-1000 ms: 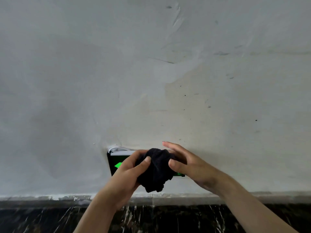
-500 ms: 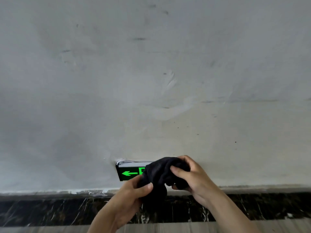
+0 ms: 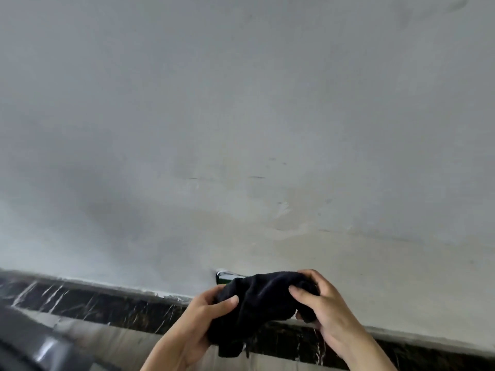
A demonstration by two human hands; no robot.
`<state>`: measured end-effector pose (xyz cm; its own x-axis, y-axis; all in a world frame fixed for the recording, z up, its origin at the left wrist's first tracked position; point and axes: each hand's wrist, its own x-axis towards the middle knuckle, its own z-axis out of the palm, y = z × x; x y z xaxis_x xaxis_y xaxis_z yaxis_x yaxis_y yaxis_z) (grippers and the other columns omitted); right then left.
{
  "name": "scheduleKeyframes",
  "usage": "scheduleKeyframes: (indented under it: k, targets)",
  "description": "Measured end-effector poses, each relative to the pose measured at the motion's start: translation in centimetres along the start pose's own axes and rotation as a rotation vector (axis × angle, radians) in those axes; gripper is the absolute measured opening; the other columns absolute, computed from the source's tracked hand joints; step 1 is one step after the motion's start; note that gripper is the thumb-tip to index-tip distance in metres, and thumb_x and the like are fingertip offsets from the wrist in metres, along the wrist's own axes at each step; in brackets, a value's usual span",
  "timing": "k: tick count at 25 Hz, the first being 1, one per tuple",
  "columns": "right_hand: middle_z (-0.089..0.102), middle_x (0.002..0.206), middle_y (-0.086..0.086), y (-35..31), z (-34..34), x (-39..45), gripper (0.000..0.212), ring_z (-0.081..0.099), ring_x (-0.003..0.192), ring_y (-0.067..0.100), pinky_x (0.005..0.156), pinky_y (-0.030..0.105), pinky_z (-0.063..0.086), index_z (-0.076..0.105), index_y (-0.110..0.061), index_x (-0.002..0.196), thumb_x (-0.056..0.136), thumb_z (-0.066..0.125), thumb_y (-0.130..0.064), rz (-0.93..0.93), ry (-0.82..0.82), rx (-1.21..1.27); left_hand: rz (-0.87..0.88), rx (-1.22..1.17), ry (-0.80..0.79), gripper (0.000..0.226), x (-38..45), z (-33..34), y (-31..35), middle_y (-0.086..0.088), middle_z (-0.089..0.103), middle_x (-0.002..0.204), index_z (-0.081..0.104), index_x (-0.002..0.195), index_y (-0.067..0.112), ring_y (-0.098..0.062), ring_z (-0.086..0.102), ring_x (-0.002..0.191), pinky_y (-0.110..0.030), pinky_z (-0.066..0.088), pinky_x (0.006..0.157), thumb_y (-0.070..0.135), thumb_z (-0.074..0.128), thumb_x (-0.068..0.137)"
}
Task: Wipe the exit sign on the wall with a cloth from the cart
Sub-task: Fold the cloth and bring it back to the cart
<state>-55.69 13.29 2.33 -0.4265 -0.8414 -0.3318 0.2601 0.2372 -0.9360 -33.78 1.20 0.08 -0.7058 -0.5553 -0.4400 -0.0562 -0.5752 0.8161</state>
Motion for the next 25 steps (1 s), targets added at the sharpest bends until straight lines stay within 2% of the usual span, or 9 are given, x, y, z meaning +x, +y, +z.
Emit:
scheduleKeyframes:
  k: [4,10,12,15,17,18,20,22,25]
  targets:
    - [0.066,0.080,0.010,-3.3,-0.1,-2.7,0.019,0.062,0.070,0.021,0.056,0.030,0.049,0.067,-0.011,0.091,0.085,0.062,0.006,-0.026,-0.055,0.003,0.095,-0.018,0.109,0.052,-5.0,1.8,1.4,-0.017,0.070,0.114,0.068,0.115,0.014,-0.037,0.067,0.099,-0.041,0.053,0.081,0.002,0.077,0.065]
    - [0.071,0.087,0.008,-3.5,1.4,-4.8,0.014,0.066,0.082,0.024,0.073,0.048,0.055,0.069,-0.017,0.089,0.089,0.061,-0.006,0.101,-0.115,0.120,0.186,-0.108,0.431,0.017,-10.6,2.8,0.4,-0.020,0.075,0.095,0.075,0.097,0.007,-0.028,0.071,0.079,-0.034,0.058,0.066,0.001,0.063,0.086]
    - [0.071,0.085,0.009,-2.7,2.7,-5.6,0.010,0.062,0.080,0.025,0.068,0.049,0.054,0.067,-0.016,0.094,0.090,0.060,-0.010,0.166,-0.136,0.183,0.200,-0.133,0.516,0.017,-12.1,3.1,-0.9,-0.018,0.074,0.090,0.073,0.097,0.008,-0.025,0.069,0.073,-0.033,0.056,0.061,0.004,0.058,0.092]
    - [0.071,0.090,0.012,-1.6,4.7,-6.4,0.016,0.062,0.079,0.029,0.061,0.038,0.051,0.065,-0.017,0.106,0.093,0.055,-0.014,0.234,-0.147,0.278,0.180,-0.183,0.549,0.017,-14.2,3.3,-2.3,-0.019,0.072,0.096,0.071,0.102,0.012,-0.026,0.068,0.079,-0.036,0.054,0.070,0.013,0.055,0.096]
    - [0.069,0.100,0.016,-1.5,6.4,-6.6,0.020,0.063,0.084,0.032,0.063,0.039,0.051,0.063,-0.015,0.113,0.094,0.054,-0.014,0.263,-0.166,0.305,0.181,-0.185,0.514,0.022,-15.8,3.2,-3.0,-0.015,0.072,0.102,0.068,0.110,0.015,-0.024,0.069,0.088,-0.036,0.055,0.077,0.019,0.067,0.089]
    - [0.068,0.102,0.019,-1.6,7.2,-6.5,0.022,0.064,0.086,0.034,0.064,0.040,0.051,0.061,-0.013,0.116,0.094,0.055,-0.014,0.272,-0.180,0.307,0.182,-0.153,0.475,0.035,-16.7,3.1,-3.2,-0.011,0.073,0.105,0.066,0.114,0.015,-0.022,0.069,0.092,-0.033,0.055,0.079,0.020,0.076,0.081]
    - [0.066,0.107,0.022,-1.9,9.3,-6.3,0.025,0.063,0.090,0.037,0.066,0.042,0.051,0.059,-0.010,0.119,0.094,0.055,-0.013,0.287,-0.222,0.284,0.145,0.106,0.427,0.062,-18.5,3.0,-3.2,-0.002,0.073,0.111,0.060,0.121,0.020,-0.012,0.069,0.101,-0.023,0.054,0.084,0.022,0.086,0.065]
    - [0.066,0.111,0.023,-2.3,11.3,-6.0,0.025,0.063,0.098,0.039,0.066,0.043,0.053,0.060,-0.009,0.118,0.093,0.057,-0.014,0.292,-0.286,0.252,0.061,0.537,0.499,0.075,-19.7,2.9,-2.9,0.013,0.063,0.115,0.053,0.126,0.033,0.001,0.062,0.101,-0.011,0.048,0.082,0.034,0.083,0.058]
    - [0.069,0.105,0.020,-3.2,15.3,-5.5,0.027,0.065,0.095,0.036,0.069,0.042,0.054,0.063,-0.008,0.113,0.087,0.063,-0.013,0.271,-0.396,0.189,0.116,0.873,0.688,0.058,-22.3,1.5,-1.7,0.012,0.051,0.110,0.057,0.119,0.037,-0.002,0.053,0.100,-0.008,0.038,0.078,0.040,0.072,0.063]
